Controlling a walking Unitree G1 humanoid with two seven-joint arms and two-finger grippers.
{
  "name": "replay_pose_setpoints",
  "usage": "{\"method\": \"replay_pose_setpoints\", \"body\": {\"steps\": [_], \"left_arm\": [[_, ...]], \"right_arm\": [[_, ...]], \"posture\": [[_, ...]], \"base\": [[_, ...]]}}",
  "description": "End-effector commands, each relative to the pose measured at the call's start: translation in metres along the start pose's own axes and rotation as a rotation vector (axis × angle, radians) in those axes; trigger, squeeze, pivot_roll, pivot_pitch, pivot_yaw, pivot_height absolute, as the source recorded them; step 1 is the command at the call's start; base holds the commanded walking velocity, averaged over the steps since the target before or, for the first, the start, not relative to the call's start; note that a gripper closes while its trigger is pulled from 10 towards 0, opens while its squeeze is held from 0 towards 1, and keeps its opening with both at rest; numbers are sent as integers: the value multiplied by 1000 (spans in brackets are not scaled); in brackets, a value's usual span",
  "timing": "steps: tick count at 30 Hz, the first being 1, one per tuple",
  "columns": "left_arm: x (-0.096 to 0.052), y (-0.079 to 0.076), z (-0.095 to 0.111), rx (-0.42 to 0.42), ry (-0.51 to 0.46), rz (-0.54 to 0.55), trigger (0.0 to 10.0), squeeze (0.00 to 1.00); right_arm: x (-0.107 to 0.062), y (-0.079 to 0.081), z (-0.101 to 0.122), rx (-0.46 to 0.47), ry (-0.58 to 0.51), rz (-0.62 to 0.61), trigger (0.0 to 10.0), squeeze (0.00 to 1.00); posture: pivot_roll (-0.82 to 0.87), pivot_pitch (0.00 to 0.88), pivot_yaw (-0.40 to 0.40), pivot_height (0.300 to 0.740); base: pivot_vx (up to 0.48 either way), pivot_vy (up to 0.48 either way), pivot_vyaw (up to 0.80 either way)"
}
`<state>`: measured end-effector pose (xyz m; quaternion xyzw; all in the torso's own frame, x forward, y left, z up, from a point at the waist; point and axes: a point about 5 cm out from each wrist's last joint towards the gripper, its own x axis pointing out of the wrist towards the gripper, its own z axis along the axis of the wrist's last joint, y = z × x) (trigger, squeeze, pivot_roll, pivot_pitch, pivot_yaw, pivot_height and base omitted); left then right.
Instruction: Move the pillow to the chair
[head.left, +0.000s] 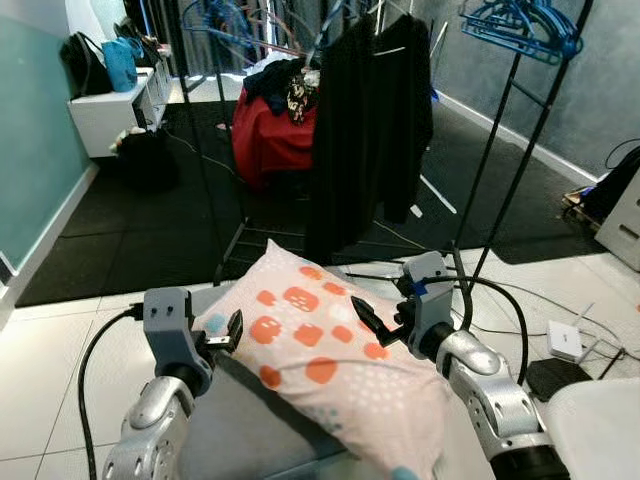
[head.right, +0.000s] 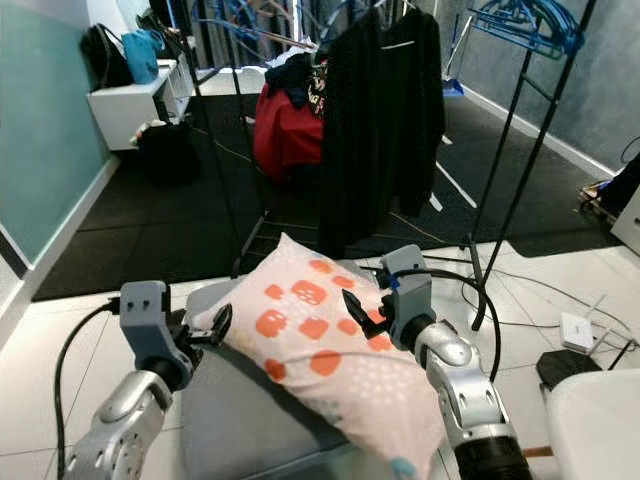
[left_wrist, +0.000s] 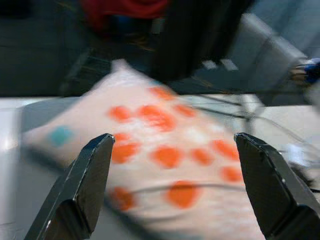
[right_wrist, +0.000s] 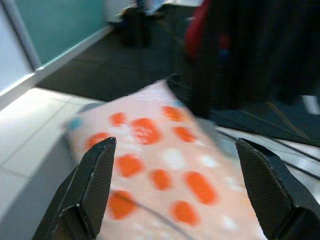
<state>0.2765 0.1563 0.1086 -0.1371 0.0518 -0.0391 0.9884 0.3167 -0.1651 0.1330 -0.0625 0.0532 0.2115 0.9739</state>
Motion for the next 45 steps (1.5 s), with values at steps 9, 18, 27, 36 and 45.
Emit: {"method": "replay_pose_setpoints", "body": {"steps": [9, 18, 27, 36, 45], "left_arm": [[-1, 7, 4, -18, 6, 6, 10000, 0], [1, 10, 6, -25, 5, 32, 10000, 0], [4, 17, -7, -37, 67, 24, 10000, 0], [10, 15, -3, -13, 63, 7, 10000, 0], [14, 17, -9, -70, 85, 27, 10000, 0]], "right_arm": [[6, 2, 1, 70, 37, -51, 10000, 0], [9, 1, 3, 92, 55, -62, 10000, 0], [9, 3, 8, 108, 39, -9, 10000, 0], [9, 8, 8, 102, 45, 15, 10000, 0], [8, 11, 2, 96, 88, 33, 10000, 0]], "posture": [[-232, 19, 9, 697], [-224, 14, 2, 697], [-230, 5, 2, 697], [-236, 0, -4, 697], [-234, 0, -5, 697]], "base": [[0, 0, 0], [0, -154, 0], [0, 0, 0], [0, -368, 0], [0, -53, 0]]}}
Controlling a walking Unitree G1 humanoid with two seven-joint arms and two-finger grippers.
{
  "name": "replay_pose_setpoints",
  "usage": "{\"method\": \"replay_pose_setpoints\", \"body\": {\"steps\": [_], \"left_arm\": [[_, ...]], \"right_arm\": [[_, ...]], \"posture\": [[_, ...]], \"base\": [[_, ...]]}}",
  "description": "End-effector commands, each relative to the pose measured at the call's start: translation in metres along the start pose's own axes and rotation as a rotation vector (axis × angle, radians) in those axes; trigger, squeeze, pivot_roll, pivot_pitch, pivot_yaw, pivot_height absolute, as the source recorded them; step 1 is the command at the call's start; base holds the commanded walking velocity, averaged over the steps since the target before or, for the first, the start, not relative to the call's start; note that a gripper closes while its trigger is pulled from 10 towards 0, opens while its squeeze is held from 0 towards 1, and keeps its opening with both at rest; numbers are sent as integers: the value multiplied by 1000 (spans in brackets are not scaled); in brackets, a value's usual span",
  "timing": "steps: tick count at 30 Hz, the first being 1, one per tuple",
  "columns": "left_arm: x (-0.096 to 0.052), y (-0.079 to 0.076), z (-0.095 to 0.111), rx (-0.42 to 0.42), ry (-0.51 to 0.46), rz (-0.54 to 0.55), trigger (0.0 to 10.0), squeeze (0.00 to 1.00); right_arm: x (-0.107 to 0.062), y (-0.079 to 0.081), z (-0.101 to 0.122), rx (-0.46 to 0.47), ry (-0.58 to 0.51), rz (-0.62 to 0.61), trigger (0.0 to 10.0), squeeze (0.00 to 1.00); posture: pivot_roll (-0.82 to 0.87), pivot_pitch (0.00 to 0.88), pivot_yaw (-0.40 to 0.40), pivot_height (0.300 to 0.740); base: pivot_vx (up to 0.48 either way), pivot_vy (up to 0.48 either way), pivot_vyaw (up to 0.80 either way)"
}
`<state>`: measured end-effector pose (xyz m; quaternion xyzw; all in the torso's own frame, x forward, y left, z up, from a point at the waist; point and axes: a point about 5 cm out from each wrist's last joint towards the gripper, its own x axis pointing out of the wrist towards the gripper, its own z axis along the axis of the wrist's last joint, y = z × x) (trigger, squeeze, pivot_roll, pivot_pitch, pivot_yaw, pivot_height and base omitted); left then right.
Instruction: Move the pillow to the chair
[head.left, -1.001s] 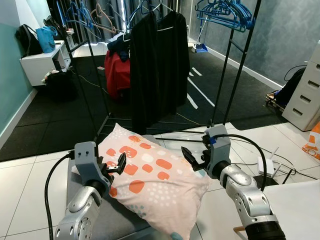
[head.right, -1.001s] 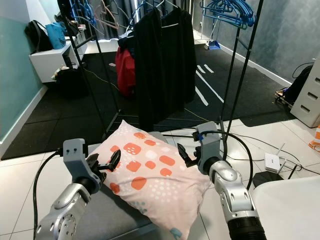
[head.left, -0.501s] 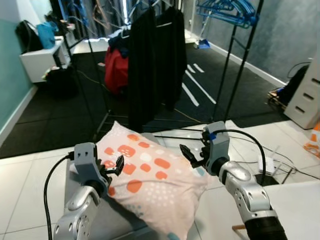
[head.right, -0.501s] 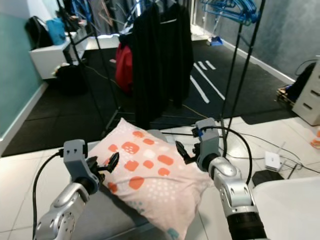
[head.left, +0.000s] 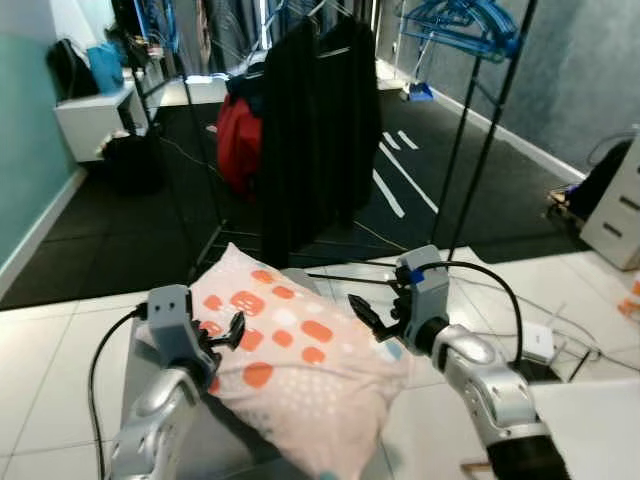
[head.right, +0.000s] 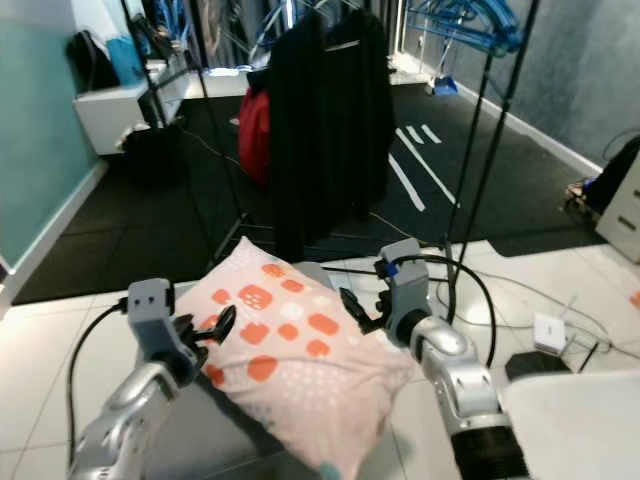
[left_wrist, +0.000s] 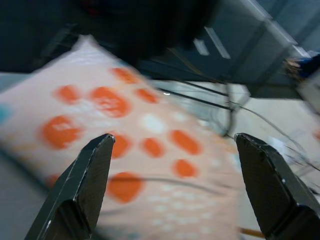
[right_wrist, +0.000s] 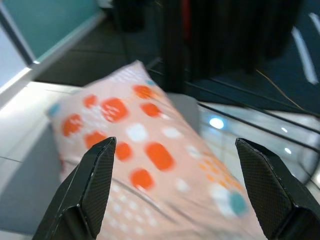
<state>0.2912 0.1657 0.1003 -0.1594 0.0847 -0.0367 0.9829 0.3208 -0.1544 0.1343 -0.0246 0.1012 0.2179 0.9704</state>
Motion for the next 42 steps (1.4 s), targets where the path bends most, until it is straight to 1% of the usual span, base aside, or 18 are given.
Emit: {"method": "replay_pose_setpoints", "body": {"steps": [1, 4, 5, 6, 7, 10, 12, 16, 20, 24, 25, 30, 34, 35, 37, 39, 41, 42], "left_arm": [[0, 10, -7, -46, 22, 30, 10000, 0], [1, 15, -8, -73, 22, 47, 10000, 0], [2, 27, -9, -127, 15, 95, 10000, 0], [2, 27, -9, -127, 15, 95, 10000, 0], [5, 38, -12, -194, 22, 133, 10000, 0], [8, 42, -15, -220, 33, 132, 10000, 0], [9, 42, -16, -224, 37, 127, 10000, 0], [15, 35, -21, -297, 79, 57, 10000, 0], [17, 33, -21, -329, 75, 41, 10000, 0], [20, 26, -20, -373, 75, -17, 10000, 0], [23, 19, -20, -415, 74, -66, 10000, 0], [28, 13, -20, -460, 74, -93, 10000, 0], [33, 12, -19, -486, 74, -77, 10000, 0], [36, 13, -18, -510, 73, -57, 10000, 0], [36, 13, -18, -510, 73, -57, 10000, 0], [44, 15, -17, -533, 86, -3, 10000, 0], [44, 15, -17, -533, 86, -3, 10000, 0], [45, 17, -18, -555, 90, 28, 10000, 0]], "right_arm": [[1, 2, -1, 3, 14, 7, 10000, 0], [1, 2, -1, 6, 12, 6, 10000, 0], [0, 1, 0, 2, 9, 6, 10000, 0], [0, 1, 0, 2, 9, 6, 10000, 0], [0, 2, 0, -2, 7, 8, 10000, 0], [0, 2, 1, -3, 5, 10, 10000, 0], [-1, 1, 1, -4, 4, 11, 10000, 0], [-1, 1, 4, -18, -3, 13, 10000, 0], [-1, 0, 6, -20, -7, 12, 10000, 0], [-1, 0, 8, -19, -13, 13, 10000, 0], [-1, 2, 12, -19, -23, 17, 10000, 0], [-1, 3, 17, -20, -39, 23, 10000, 0], [-1, 5, 21, -21, -51, 31, 10000, 0], [-1, 6, 24, -22, -59, 36, 10000, 0], [-1, 6, 24, -22, -59, 36, 10000, 0], [-2, 12, 30, -22, -73, 58, 10000, 0], [-2, 12, 30, -22, -73, 58, 10000, 0], [-3, 15, 31, -22, -76, 70, 10000, 0]], "posture": [[-233, 0, -5, 692], [-234, 0, -4, 682], [-236, 0, -3, 672], [-236, 0, -3, 672], [-240, 0, 0, 662], [-245, 0, 2, 652], [-245, 0, 2, 647], [-257, 0, 10, 627], [-257, 0, 10, 617], [-259, 0, 11, 607], [-262, 0, 12, 597], [-262, 0, 12, 582], [-263, 0, 12, 572], [-265, 0, 13, 567], [-265, 0, 13, 567], [-268, 11, 20, 557], [-268, 11, 20, 557], [-269, 23, 24, 552]], "base": [[0, 0, 0], [0, 0, 0], [0, 0, 0], [0, 0, 0], [0, 0, 0], [0, 0, 0], [0, 0, 0], [0, 0, 0], [0, 0, 0], [0, 0, 0], [0, 0, 0], [0, 0, 0], [0, 0, 0], [0, 0, 0], [0, 0, 0], [0, 0, 0], [0, 0, 0], [0, 0, 0]]}}
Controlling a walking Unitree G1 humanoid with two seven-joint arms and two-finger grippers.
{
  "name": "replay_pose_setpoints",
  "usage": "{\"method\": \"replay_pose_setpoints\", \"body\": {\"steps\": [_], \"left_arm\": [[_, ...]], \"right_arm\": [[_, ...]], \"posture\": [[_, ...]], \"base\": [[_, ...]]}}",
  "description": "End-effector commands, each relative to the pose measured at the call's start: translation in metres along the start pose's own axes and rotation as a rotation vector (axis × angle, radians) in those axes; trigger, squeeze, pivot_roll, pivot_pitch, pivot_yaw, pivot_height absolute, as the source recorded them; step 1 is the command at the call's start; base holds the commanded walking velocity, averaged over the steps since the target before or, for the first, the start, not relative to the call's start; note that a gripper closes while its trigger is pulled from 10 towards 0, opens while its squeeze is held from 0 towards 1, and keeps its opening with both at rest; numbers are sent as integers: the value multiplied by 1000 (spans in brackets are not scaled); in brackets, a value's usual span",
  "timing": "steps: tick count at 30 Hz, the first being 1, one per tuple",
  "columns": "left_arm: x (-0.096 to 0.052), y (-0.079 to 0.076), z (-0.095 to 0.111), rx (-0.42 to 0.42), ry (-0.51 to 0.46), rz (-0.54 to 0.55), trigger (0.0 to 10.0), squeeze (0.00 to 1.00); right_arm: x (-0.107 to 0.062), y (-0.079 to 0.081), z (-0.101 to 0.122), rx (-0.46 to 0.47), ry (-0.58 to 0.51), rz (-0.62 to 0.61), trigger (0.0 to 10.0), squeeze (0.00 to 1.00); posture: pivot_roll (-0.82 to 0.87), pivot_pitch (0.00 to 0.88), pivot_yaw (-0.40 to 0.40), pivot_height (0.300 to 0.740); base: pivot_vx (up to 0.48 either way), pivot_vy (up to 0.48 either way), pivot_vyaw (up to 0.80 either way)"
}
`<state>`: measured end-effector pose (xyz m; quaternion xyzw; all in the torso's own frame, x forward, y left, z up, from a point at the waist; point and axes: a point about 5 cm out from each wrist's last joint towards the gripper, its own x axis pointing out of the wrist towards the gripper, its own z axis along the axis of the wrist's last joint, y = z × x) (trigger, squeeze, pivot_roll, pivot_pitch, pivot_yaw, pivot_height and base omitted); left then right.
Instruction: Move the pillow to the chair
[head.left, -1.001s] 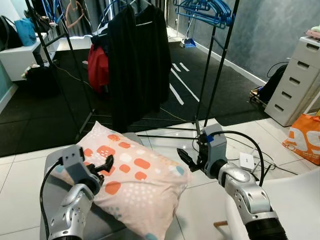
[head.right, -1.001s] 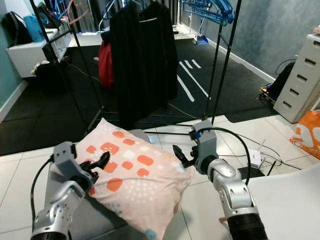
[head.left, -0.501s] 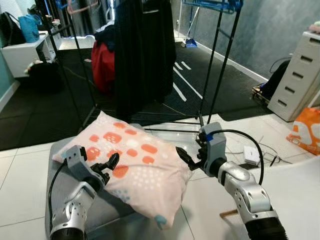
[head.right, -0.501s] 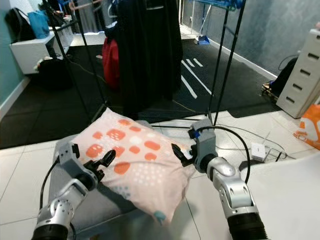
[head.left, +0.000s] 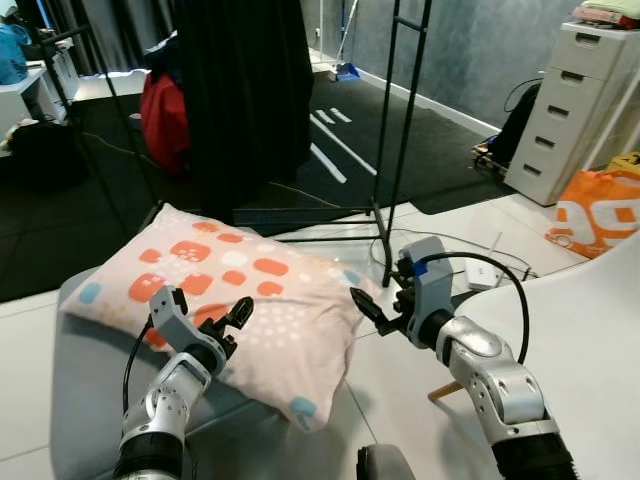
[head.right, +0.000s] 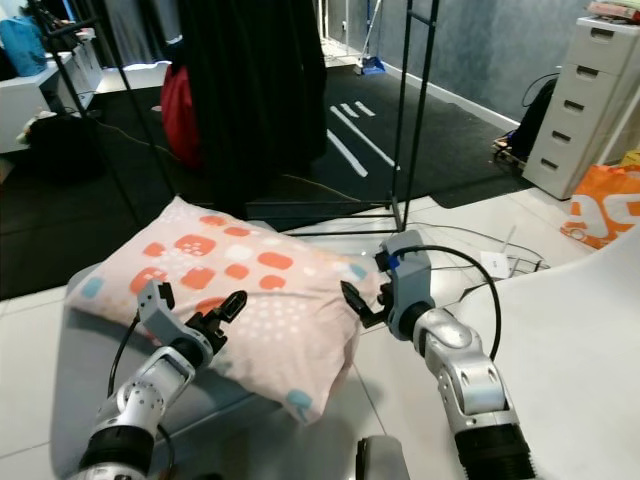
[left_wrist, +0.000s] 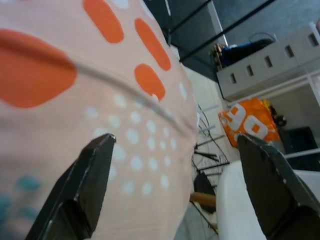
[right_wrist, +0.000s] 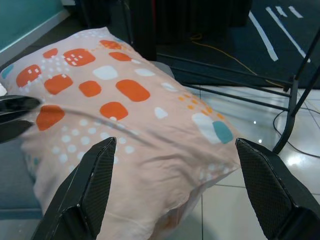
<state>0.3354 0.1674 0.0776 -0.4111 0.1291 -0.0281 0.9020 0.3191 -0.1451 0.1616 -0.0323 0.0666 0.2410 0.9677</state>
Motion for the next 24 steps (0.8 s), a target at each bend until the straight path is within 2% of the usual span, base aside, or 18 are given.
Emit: {"method": "replay_pose_setpoints", "body": {"steps": [1, 7, 8, 9, 10, 12, 13, 14, 16, 18, 19, 21, 23, 24], "left_arm": [[-1, 8, -1, -25, -3, 45, 10000, 0], [-4, 20, 4, -98, -35, 102, 10000, 0], [-7, 27, 7, -116, -56, 123, 10000, 0], [-7, 27, 7, -116, -56, 123, 10000, 0], [-11, 35, 12, -126, -85, 144, 10000, 0], [-11, 35, 12, -126, -85, 144, 10000, 0], [-18, 44, 21, -129, -134, 171, 10000, 0], [-18, 44, 21, -129, -134, 171, 10000, 0], [-36, 64, 46, -101, -257, 238, 10000, 0], [-62, 82, 73, -74, -361, 295, 10000, 0], [-71, 86, 80, -66, -385, 307, 10000, 0], [-75, 88, 83, -64, -395, 311, 10000, 0], [-88, 94, 91, -50, -411, 323, 10000, 0], [-88, 94, 91, -50, -411, 323, 10000, 0]], "right_arm": [[1, 6, 4, 13, -12, 27, 10000, 0], [-4, 13, 3, 5, -1, 51, 10000, 0], [-7, 16, 2, -2, 9, 69, 10000, 0], [-7, 16, 2, -2, 9, 69, 10000, 0], [-11, 20, 2, -7, 17, 92, 10000, 0], [-11, 20, 2, -7, 17, 92, 10000, 0], [-15, 24, 2, -8, 22, 119, 10000, 0], [-15, 24, 2, -8, 22, 119, 10000, 0], [-22, 31, 3, -1, 27, 159, 10000, 0], [-29, 35, 5, 3, 35, 188, 10000, 0], [-31, 36, 5, 4, 38, 194, 10000, 0], [-32, 36, 5, 4, 41, 196, 10000, 0], [-34, 36, 6, 4, 53, 197, 10000, 0], [-34, 36, 6, 4, 53, 197, 10000, 0]], "posture": [[-269, 23, 24, 552], [-274, 65, 32, 537], [-277, 84, 34, 532], [-277, 84, 34, 532], [-281, 107, 34, 527], [-281, 107, 34, 527], [-283, 125, 35, 522], [-283, 125, 35, 522], [-283, 152, 32, 512], [-271, 185, 26, 502], [-269, 190, 25, 497], [-269, 190, 25, 492], [-261, 218, 18, 482], [-261, 218, 18, 482]], "base": [[0, 0, 0], [0, 0, 0], [0, 0, 0], [0, 0, 0], [0, 0, 0], [0, 0, 0], [0, 0, 0], [0, 0, 0], [0, 0, 0], [0, 0, 0], [0, 0, 0], [0, 0, 0], [0, 0, 0], [0, 0, 0]]}}
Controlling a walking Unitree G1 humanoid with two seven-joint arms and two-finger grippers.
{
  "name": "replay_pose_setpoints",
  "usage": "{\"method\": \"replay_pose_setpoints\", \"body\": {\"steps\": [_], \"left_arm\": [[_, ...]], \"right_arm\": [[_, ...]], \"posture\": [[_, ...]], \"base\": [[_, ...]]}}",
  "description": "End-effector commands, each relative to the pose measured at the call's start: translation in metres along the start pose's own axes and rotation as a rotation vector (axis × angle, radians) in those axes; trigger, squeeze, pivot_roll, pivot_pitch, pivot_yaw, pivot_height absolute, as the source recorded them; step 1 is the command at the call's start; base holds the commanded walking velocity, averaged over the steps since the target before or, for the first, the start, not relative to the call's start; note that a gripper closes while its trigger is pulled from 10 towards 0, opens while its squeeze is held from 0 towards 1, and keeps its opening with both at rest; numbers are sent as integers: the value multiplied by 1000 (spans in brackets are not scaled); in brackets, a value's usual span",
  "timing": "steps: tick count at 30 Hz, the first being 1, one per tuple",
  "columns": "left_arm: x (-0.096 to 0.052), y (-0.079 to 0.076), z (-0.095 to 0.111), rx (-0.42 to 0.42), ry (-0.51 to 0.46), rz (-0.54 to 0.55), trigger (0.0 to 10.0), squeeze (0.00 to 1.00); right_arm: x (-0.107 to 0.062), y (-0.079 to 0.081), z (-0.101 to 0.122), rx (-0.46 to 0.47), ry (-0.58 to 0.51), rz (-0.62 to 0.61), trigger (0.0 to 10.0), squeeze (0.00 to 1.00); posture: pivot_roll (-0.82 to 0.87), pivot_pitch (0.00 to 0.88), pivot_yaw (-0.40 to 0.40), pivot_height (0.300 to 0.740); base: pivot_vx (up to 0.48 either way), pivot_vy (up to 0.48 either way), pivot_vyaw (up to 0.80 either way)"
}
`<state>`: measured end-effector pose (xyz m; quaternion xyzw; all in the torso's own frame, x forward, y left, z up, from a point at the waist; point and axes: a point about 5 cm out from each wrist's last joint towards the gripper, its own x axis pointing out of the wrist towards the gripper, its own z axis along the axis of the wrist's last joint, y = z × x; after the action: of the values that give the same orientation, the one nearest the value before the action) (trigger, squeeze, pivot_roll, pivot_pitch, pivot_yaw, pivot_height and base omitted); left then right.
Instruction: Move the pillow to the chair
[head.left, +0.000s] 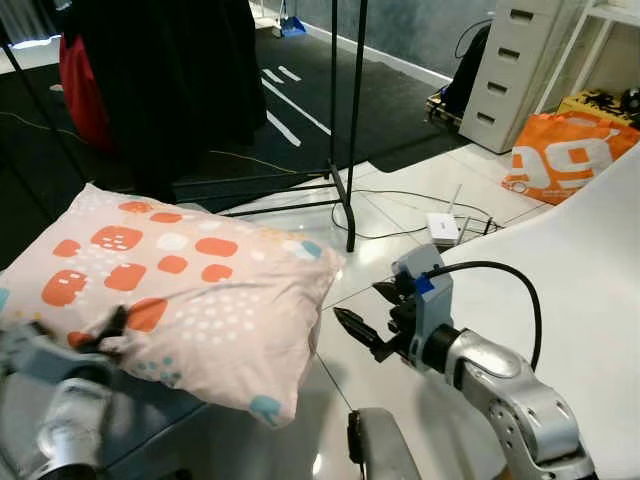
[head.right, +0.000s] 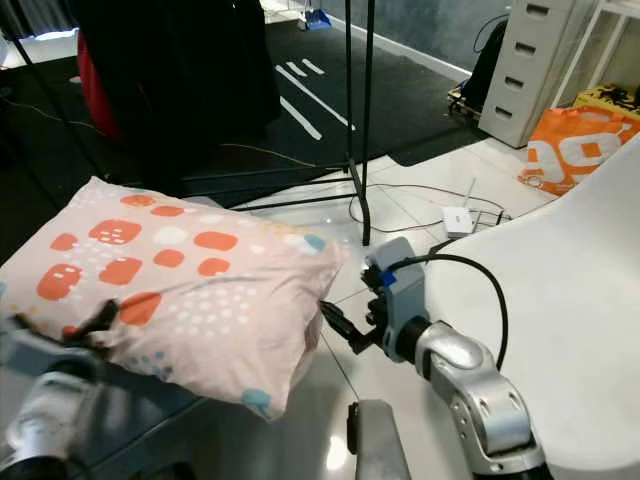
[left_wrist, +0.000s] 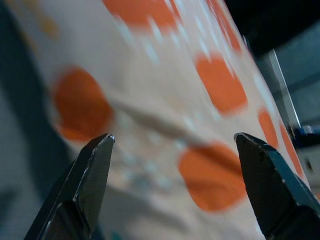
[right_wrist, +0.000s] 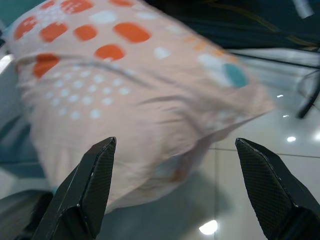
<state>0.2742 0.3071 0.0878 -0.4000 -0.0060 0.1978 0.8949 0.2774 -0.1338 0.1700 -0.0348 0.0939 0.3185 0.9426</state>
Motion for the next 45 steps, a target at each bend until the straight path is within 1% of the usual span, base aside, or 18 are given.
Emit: {"method": "replay_pose_setpoints", "body": {"steps": [1, 6, 12, 13, 14, 15, 19, 21, 22, 23, 25, 32, 34, 37, 39, 40, 41, 45], "left_arm": [[-7, 12, 7, 12, 13, 24, 10000, 0], [-15, 23, 16, 33, 20, 42, 10000, 0], [-22, 21, -13, -32, 131, 41, 10000, 0], [-23, 17, -24, -78, 162, 31, 10000, 0], [-23, 17, -24, -78, 162, 31, 10000, 0], [-25, 6, -41, -166, 201, -5, 10000, 0], [-26, -6, -52, -242, 222, -57, 10000, 0], [-26, -24, -62, -317, 232, -146, 10000, 0], [-25, -33, -65, -342, 226, -192, 10000, 0], [-25, -33, -65, -342, 226, -192, 10000, 0], [-19, -43, -65, -400, 194, -230, 10000, 0], [-7, -58, -55, -471, 108, -318, 10000, 0], [1, -64, -48, -478, 61, -340, 10000, 0], [4, -65, -45, -479, 46, -344, 10000, 0], [11, -64, -47, -422, 46, -311, 10000, 0], [13, -63, -48, -407, 48, -299, 1098, 0], [14, -62, -50, -387, 54, -299, 0, 0], [15, -63, -52, -384, 55, -309, 0, 0]], "right_arm": [[-2, 7, 1, 6, 6, 34, 10000, 0], [-4, 5, 0, -4, 27, 30, 10000, 0], [-7, 6, 9, -15, 28, 28, 10000, 0], [-9, 6, 13, -17, 21, 29, 10000, 0], [-9, 6, 13, -17, 21, 29, 10000, 0], [-11, 7, 17, -21, 13, 33, 10000, 0], [-12, 8, 20, -25, 10, 35, 10000, 0], [-13, 8, 23, -27, 4, 35, 10000, 0], [-14, 9, 26, -17, -14, 39, 10000, 0], [-14, 9, 26, -17, -14, 39, 10000, 0], [-16, 9, 30, -10, -29, 39, 10000, 0], [-19, 14, 34, 7, -42, 54, 10000, 0], [-20, 17, 35, 15, -47, 63, 10000, 0], [-20, 18, 36, 19, -49, 66, 10000, 0], [-21, 18, 37, 20, -51, 67, 10000, 0], [-22, 18, 37, 19, -51, 64, 10000, 0], [-22, 18, 38, 19, -51, 60, 10000, 0], [-24, 17, 38, 26, -53, 50, 10000, 0]], "posture": [[-258, 224, 18, 477], [-235, 247, 11, 462], [-254, 272, 13, 447], [-262, 277, 12, 442], [-262, 277, 12, 442], [-272, 283, 10, 432], [-281, 286, 7, 422], [-291, 287, 1, 412], [-303, 295, 0, 408], [-303, 295, 0, 408], [-309, 295, -2, 408], [-346, 304, -8, 408], [-361, 307, -12, 408], [-361, 307, -12, 408], [-372, 308, -11, 408], [-373, 309, -9, 408], [-377, 310, -7, 408], [-375, 305, -5, 408]], "base": [[0, 0, 0], [0, 0, 0], [0, 0, 0], [0, 0, 0], [0, 0, 0], [0, 0, 0], [0, 0, 0], [0, 0, 0], [0, 0, 0], [0, 0, 0], [0, 0, 0], [0, 0, 0], [0, 0, 0], [0, 0, 0], [0, 0, 0], [0, 0, 0], [0, 0, 0], [0, 0, 0]]}}
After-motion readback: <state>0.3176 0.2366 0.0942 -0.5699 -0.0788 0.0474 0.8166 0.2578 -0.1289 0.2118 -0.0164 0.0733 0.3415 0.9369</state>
